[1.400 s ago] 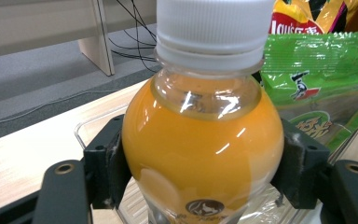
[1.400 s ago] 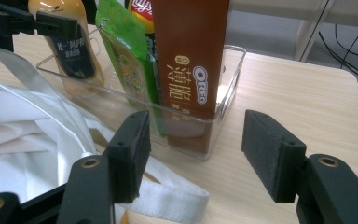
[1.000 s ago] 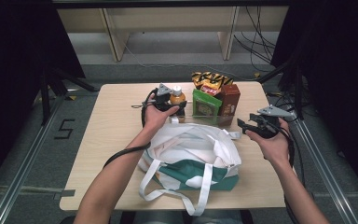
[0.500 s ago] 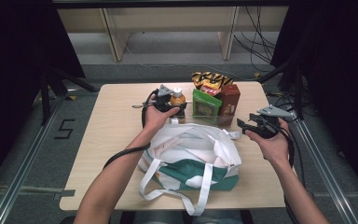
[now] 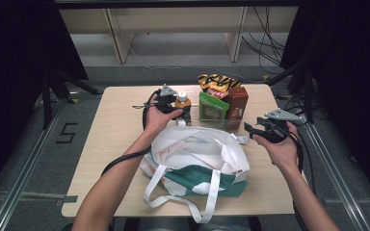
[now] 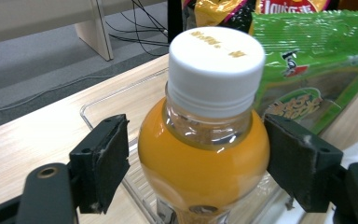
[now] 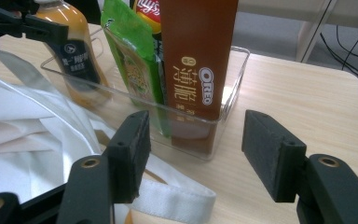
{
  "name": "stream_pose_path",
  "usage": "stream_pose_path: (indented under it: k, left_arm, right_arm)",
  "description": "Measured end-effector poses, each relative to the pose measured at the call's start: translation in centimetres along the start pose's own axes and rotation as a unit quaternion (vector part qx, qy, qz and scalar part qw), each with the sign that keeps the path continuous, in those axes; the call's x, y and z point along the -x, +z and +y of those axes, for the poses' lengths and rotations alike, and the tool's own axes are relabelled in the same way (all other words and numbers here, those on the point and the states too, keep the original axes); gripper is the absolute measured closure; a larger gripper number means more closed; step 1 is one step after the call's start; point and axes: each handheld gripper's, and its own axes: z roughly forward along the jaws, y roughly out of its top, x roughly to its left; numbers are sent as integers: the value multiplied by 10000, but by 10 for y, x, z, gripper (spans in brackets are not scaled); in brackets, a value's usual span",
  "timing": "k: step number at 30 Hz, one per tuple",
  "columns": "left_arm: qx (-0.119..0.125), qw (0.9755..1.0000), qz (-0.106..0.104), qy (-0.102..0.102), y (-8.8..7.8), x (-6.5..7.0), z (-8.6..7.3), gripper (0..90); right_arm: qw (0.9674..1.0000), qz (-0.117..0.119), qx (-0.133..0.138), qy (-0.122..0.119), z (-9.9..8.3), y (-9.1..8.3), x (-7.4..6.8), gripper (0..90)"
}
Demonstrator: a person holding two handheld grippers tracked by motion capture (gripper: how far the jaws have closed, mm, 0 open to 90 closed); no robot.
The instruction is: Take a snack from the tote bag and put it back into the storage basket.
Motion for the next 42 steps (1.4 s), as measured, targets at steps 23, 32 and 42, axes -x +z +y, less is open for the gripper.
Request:
stream_pose_path:
  k: [23,32,42]
  left_arm:
    - [81,9998,163,78,-77,-1,-1,249]
    - [236,9994,235,81,-110,-1,-16,256]
    - [542,9978,332,-188,-146,-4,-56,268]
  right_arm:
    - [10000,4,-29,-74,1,-1,-2,423]
    - [9999,28,-27,-132,1,-1,0,423]
    - [9999,13,-38,-111,-1,1,-1,423]
